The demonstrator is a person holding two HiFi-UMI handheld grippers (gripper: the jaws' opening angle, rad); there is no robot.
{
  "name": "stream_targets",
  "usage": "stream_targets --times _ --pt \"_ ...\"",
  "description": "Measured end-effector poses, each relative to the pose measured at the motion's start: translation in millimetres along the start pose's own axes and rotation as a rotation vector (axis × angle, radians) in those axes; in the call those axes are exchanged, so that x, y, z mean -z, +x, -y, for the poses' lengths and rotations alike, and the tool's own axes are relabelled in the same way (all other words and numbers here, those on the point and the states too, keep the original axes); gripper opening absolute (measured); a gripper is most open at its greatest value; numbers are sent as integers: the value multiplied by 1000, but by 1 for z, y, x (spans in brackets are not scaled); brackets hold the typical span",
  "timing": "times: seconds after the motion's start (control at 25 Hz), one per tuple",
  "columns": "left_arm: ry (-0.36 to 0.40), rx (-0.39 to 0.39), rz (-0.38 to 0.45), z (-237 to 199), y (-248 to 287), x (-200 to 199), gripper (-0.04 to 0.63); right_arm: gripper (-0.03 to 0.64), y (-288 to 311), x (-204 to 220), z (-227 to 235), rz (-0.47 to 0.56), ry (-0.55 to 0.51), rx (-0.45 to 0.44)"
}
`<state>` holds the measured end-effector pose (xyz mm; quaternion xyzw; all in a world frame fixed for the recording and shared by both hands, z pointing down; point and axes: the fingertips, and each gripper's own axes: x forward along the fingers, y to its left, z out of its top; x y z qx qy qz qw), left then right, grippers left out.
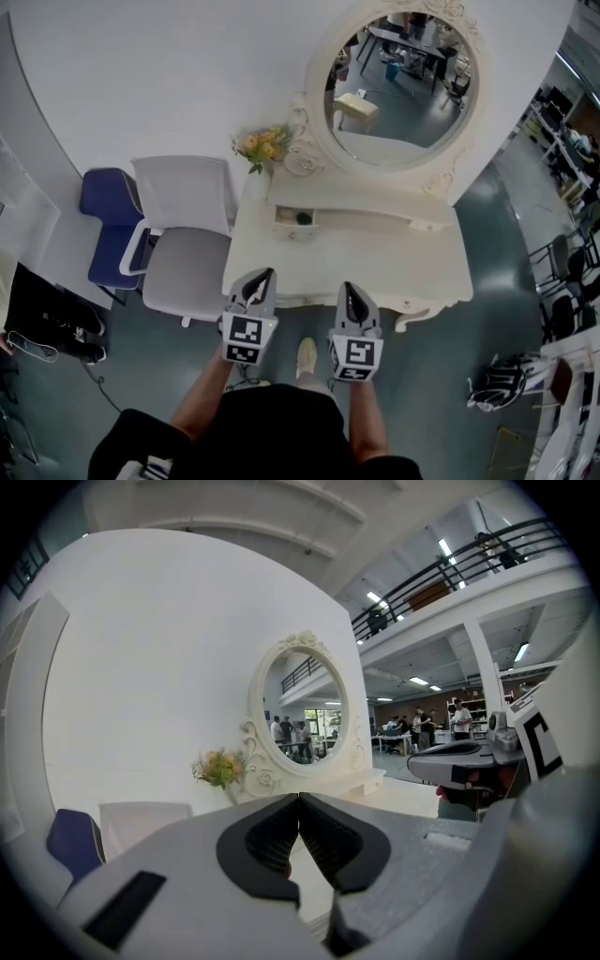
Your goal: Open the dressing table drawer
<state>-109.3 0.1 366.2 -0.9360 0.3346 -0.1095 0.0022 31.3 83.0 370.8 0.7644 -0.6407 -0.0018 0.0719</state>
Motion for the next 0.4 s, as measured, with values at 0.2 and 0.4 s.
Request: stream_targets --times 0.2,0.4 --pt "-2 -2 2 1 3 -2 3 -3 2 2 1 -13 1 -7" --pt "-1 -3 5 1 4 -5 3 -3 4 1 3 -7 4 -2"
